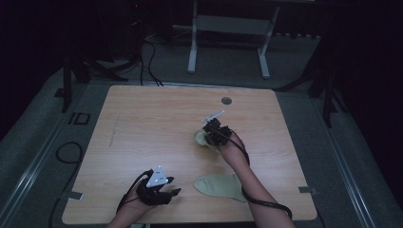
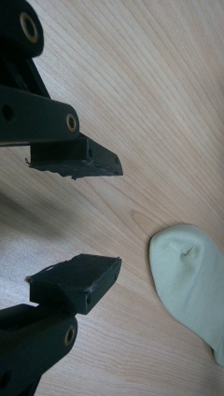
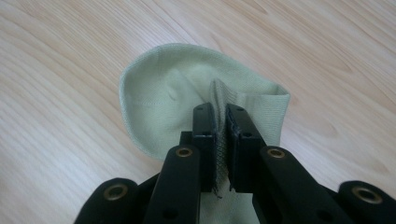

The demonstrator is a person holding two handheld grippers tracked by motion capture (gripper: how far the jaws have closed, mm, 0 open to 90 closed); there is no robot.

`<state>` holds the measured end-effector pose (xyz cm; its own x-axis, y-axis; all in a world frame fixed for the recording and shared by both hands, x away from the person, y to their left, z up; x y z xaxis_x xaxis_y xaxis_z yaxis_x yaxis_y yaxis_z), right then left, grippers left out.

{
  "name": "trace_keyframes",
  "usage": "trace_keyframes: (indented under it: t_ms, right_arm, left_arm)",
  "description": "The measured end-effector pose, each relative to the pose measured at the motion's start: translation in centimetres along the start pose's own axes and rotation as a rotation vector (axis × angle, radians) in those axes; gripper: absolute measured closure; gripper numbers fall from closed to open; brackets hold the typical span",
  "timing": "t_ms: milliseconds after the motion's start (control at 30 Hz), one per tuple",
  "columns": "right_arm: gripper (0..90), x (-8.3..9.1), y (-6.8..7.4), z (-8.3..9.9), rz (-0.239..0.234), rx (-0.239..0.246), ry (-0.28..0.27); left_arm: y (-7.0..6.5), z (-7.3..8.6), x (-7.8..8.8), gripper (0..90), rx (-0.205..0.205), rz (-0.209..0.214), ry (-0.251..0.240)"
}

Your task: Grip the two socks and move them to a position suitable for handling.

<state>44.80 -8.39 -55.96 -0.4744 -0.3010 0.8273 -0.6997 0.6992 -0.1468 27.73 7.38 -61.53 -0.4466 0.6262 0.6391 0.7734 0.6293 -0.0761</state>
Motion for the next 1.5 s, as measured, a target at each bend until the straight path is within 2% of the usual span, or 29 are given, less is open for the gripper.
trace_keyframes:
  t_ms: [167,300,433,567,733,800,867,967,1133,1233,1300,1400,1500]
  right_arm:
    - [83.5,1.9,-1.2,2.0,0.028,-0.020,-0.012]
    - [83.4,2.5,-1.3,3.7,0.032,-0.021,-0.008]
    - [83.4,1.7,-1.1,5.6,0.023,-0.038,0.020]
    - [83.2,0.4,-0.6,6.6,0.015,-0.052,0.054]
    - [81.4,-0.9,-0.2,6.8,0.004,-0.073,0.077]
    - [75.5,-1.5,-0.1,7.0,0.005,-0.082,0.090]
    - [67.2,-1.7,0.0,6.8,-0.006,-0.109,0.076]
    - [58.3,-1.9,0.3,6.5,-0.003,-0.112,0.082]
    - [51.0,-2.3,1.3,5.8,0.007,-0.114,0.077]
    - [39.7,-2.6,2.0,5.4,-0.010,-0.127,0.076]
    - [39.0,-2.4,2.2,5.2,-0.036,-0.122,0.075]
    - [39.7,-1.2,1.9,4.9,-0.031,-0.103,0.030]
    - [46.6,0.0,1.4,5.0,-0.036,-0.099,0.006]
  left_arm:
    - [-0.1,-0.1,0.0,48.3,-0.003,-0.005,0.000]
    - [-0.2,-0.1,-0.1,47.3,0.007,-0.002,-0.003]
    - [-0.1,-0.1,-0.1,47.3,0.010,-0.006,-0.003]
    - [-0.1,-0.2,0.0,47.3,0.014,-0.012,-0.004]
    - [-0.1,-0.1,-0.1,47.4,0.009,-0.010,0.002]
    - [0.0,-0.1,-0.1,47.4,0.008,-0.013,0.003]
    - [0.1,-0.2,-0.1,47.4,0.006,-0.018,-0.001]
    - [0.2,-0.5,-0.1,47.4,0.004,-0.021,-0.004]
    - [0.4,-1.6,-0.3,47.4,-0.004,-0.037,-0.017]
    - [0.8,-2.6,-0.5,47.3,-0.011,-0.057,-0.021]
    - [1.1,-3.5,-0.7,47.4,0.000,-0.064,-0.033]
    - [1.7,-4.7,-1.3,50.1,-0.010,-0.095,-0.020]
    - [2.3,-6.1,-2.1,53.4,-0.026,-0.109,-0.012]
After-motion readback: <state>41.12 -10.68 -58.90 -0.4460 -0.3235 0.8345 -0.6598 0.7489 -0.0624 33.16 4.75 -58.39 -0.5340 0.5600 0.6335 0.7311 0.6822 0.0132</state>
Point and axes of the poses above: each handheld gripper's, and its own axes: x roughly backward along the jaws, z roughly out of its underside, y roughly to its left, the point moved 8 cm from there along -x, roughly forward along the jaws, and after that the axes turned 3 degrees about x, right-handed, at the moved point
